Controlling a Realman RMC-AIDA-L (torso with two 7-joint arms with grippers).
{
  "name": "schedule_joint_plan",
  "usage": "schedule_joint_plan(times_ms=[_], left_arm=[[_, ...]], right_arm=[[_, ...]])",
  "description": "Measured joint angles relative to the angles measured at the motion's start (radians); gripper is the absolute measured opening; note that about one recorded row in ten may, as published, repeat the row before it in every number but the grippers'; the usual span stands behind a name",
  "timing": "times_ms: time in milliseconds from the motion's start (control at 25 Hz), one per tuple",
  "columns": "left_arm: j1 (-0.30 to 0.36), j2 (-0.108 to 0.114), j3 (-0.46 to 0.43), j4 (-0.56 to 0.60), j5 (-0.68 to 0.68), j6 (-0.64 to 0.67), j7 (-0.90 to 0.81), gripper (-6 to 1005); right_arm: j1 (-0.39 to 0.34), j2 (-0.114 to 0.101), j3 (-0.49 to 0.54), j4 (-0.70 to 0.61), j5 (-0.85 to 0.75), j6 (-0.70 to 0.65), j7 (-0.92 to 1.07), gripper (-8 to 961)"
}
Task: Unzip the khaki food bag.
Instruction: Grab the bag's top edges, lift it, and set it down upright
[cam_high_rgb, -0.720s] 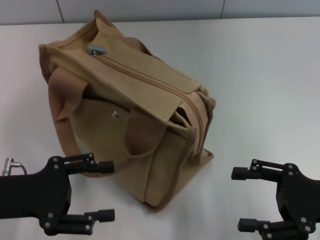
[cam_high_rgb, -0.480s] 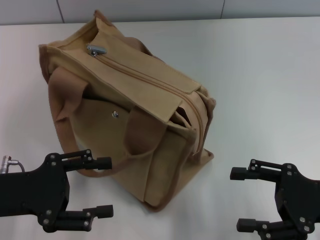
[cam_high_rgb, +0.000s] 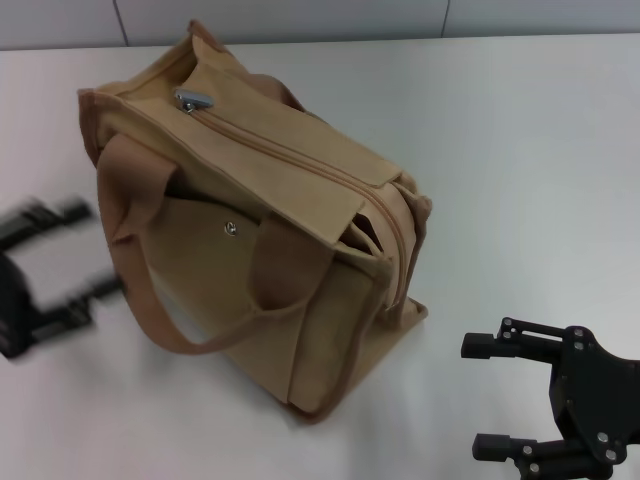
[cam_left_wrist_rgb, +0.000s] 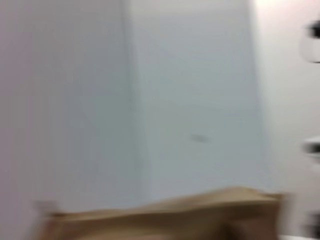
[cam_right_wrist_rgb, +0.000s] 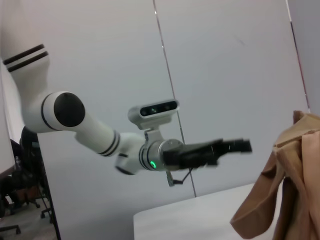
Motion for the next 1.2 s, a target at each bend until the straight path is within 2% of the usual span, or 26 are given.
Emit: schedule_joint_plan(times_ms=[40, 80, 120, 160, 200, 320, 600, 640, 840, 1200], left_arm=[[0.009, -0.004, -0.084, -0.002, 0.0, -0.022, -0.002, 776], [0.013, -0.006, -0.131, -0.003, 0.002, -0.044, -0.006, 776], [0.015, -0.008, -0.171, -0.005, 0.004, -0.073, -0.008, 776], [0.015, -0.008, -0.171, -0.005, 0.004, -0.073, -0.008, 776], [0.016, -0.014, -0.206, -0.006, 0.006, -0.155, -0.005, 776], [0.001, -0.02, -0.186, -0.007, 0.014, -0.244, -0.005, 775], [-0.061, -0.036, -0.061, -0.007, 0.038, -0.387, -0.004, 774], [-0.077, -0.039, -0.03, -0.007, 0.038, -0.384, -0.004, 774], [-0.112, -0.05, -0.002, -0.007, 0.036, -0.345, -0.001, 773], [-0.151, -0.07, 0.047, -0.006, 0.039, -0.349, 0.009, 691]], right_arm=[[-0.002, 0.0, 0.0, 0.0, 0.0, 0.001, 0.0, 840], [-0.002, 0.0, 0.0, 0.0, 0.0, 0.001, 0.0, 840], [-0.002, 0.0, 0.0, 0.0, 0.0, 0.002, 0.0, 840], [-0.003, 0.0, 0.0, 0.0, 0.0, 0.002, 0.0, 840], [-0.003, 0.0, 0.0, 0.0, 0.0, 0.002, 0.0, 840], [-0.001, -0.001, 0.0, 0.0, 0.0, 0.002, 0.0, 840], [0.002, -0.001, -0.008, 0.0, 0.0, 0.003, 0.0, 840], [0.002, -0.002, -0.008, 0.0, 0.0, 0.003, 0.0, 840], [0.002, -0.002, -0.01, 0.002, 0.0, 0.003, 0.0, 840], [0.005, -0.002, -0.009, 0.001, 0.0, 0.003, 0.0, 840]])
